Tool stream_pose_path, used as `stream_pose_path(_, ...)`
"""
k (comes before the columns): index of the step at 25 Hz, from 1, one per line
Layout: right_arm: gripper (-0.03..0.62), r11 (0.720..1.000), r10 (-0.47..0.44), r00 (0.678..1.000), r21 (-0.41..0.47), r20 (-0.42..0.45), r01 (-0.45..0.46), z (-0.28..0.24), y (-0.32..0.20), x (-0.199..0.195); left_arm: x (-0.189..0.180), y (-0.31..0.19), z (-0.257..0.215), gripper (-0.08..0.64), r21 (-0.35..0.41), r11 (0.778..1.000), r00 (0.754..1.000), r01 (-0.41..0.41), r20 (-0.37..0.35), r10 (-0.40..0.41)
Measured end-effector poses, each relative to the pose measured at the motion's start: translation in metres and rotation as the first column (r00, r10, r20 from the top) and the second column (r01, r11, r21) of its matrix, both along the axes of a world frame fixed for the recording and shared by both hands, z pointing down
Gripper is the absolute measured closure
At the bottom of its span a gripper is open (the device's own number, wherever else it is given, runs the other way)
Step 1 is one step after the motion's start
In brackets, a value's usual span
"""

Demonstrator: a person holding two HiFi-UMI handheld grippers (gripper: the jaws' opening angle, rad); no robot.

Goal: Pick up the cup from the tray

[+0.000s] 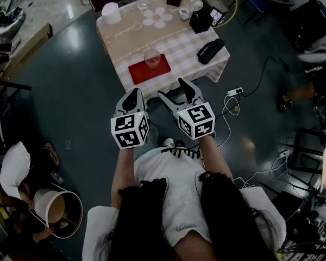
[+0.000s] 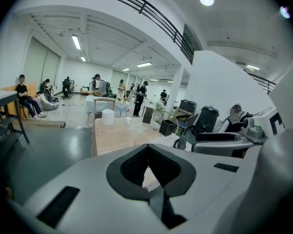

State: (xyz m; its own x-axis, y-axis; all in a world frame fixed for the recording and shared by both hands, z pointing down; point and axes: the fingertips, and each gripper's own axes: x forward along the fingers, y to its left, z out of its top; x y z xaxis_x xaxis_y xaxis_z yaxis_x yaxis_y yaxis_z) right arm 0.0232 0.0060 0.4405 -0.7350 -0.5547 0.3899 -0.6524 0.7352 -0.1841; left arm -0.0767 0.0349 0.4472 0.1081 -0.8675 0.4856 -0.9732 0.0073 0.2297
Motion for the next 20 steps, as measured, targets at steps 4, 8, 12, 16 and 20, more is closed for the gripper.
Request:
stream_pose_path(4, 0.242, 1.000, -0.017, 1.000, -0.006, -0.025, 0.017, 0.007, -0.016, -0.012, -0.012, -0.017, 0.004, 0.552, -0.007, 1.000, 1.000, 0.007, 0.005, -0.007)
stream_pose_path(8, 0.233, 1.000, -0.017, 0.999, -0.010, -0.047, 0.017, 0.012, -0.030, -0.023, -0.022, -0.030, 0.009, 0.552, -0.026, 1.000, 1.000, 0.001, 0.000, -0.001)
stream_pose_path(12, 0.230, 1.000, -0.004, 0.998, -0.011, -0.060, 0.004, 0.016, -0.047, -0.034, -0.032, -0.049, 0.012, 0.552, -0.033, 0.999, 1.000, -0.018, 0.000, 0.018)
stream_pose_path(16, 0.229, 1.000, 0.020, 0.996, -0.013, -0.085, -0.021, 0.023, -0.063, -0.044, -0.047, -0.069, 0.011, 0.552, -0.033, 0.999, 1.000, -0.031, 0.002, 0.031)
stream_pose_path(20, 0.229, 0.999, 0.044, 0.993, -0.021, -0.106, -0.046, 0.031, -0.076, -0.055, -0.059, -0.086, 0.013, 0.552, -0.036, 0.997, 0.998, -0.063, 0.009, 0.064)
